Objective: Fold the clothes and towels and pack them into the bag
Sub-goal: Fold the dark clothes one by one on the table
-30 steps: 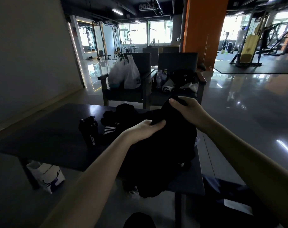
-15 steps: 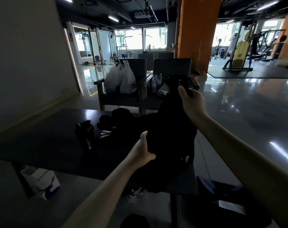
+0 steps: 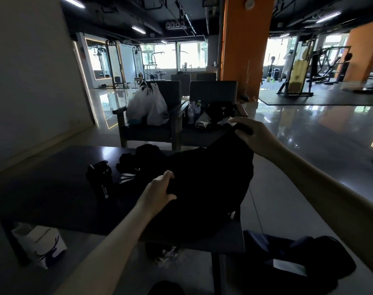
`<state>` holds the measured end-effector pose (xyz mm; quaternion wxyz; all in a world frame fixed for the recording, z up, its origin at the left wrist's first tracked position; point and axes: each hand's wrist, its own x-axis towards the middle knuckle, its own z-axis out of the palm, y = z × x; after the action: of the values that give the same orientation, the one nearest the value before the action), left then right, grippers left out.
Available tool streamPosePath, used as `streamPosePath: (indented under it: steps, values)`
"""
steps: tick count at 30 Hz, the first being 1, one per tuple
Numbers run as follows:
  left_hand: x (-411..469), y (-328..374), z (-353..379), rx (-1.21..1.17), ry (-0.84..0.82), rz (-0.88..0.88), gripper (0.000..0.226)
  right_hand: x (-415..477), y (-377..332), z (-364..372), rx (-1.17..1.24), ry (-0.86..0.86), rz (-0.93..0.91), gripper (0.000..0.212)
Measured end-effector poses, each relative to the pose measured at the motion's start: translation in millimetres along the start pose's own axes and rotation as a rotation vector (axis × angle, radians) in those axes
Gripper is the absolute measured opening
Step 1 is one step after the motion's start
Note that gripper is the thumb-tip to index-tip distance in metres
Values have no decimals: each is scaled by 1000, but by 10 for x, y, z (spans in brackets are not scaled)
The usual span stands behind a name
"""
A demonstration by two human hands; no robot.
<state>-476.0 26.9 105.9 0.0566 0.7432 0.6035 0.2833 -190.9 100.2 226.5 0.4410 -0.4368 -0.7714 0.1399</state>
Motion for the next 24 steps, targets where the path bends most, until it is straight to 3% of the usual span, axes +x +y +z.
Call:
streamPosePath:
  steps: [6, 9, 14, 20, 24]
  values:
    - [177, -140, -429, 99, -18, 27, 25, -151, 140, -208, -174, -229, -77, 29]
    - [263, -204, -590, 21, 0, -49, 34, -214, 164, -240, -230, -304, -49, 32]
    - [405, -200, -908, -138, 90, -156, 21, -161, 185, -307, -198, -169, -29, 26]
    - [566, 96, -1451, -252, 284, -120, 18, 26, -39, -351, 1, 14, 80, 30]
    - [603, 253, -1783, -183, 263, -74, 18, 103, -152, -459, -220, -2, 19, 19]
